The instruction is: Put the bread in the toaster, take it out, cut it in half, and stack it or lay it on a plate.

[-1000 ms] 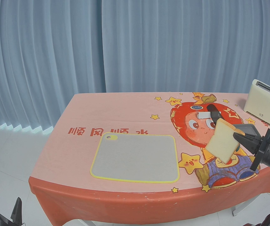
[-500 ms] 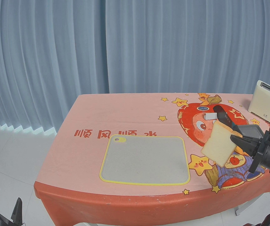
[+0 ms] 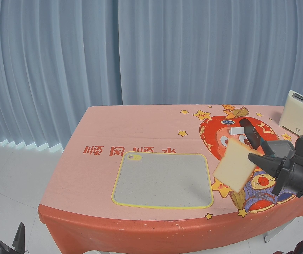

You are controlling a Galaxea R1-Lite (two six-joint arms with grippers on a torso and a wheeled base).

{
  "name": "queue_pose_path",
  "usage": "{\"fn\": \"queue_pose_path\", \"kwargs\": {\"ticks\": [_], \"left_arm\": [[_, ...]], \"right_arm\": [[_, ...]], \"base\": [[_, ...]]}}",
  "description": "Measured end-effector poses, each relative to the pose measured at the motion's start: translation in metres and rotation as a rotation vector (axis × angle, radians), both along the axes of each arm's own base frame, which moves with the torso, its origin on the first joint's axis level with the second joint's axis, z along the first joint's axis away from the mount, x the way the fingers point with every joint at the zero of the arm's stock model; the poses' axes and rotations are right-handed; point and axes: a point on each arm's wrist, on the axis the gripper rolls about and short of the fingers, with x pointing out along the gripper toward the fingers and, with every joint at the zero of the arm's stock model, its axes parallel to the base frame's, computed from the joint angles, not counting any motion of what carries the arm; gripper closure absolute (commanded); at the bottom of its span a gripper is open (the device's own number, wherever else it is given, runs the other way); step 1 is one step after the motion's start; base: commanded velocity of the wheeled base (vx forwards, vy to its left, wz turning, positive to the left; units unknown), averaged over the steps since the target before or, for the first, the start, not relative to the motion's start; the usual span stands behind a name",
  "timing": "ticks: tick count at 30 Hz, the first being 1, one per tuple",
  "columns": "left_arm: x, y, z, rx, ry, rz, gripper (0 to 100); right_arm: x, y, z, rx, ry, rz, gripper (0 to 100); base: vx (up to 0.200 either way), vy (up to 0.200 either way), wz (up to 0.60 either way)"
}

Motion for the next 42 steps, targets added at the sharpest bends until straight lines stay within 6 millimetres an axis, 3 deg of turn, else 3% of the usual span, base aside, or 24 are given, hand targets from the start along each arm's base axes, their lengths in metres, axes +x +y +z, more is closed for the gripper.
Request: {"fn": "queue_pose_path", "kwargs": {"ticks": [21, 42], "left_arm": [[0.000, 0.000, 0.000, 0.000, 0.000, 0.000, 0], [0.000, 0.000, 0.000, 0.000, 0.000, 0.000, 0]], "right_arm": [[0.027, 0.039, 0.001, 0.279, 0.087, -0.032, 100], [0.066, 0.097, -0.038, 0.594, 0.241, -0.032, 100]], "base": [[0.000, 0.000, 0.00], [0.000, 0.000, 0.00]]}}
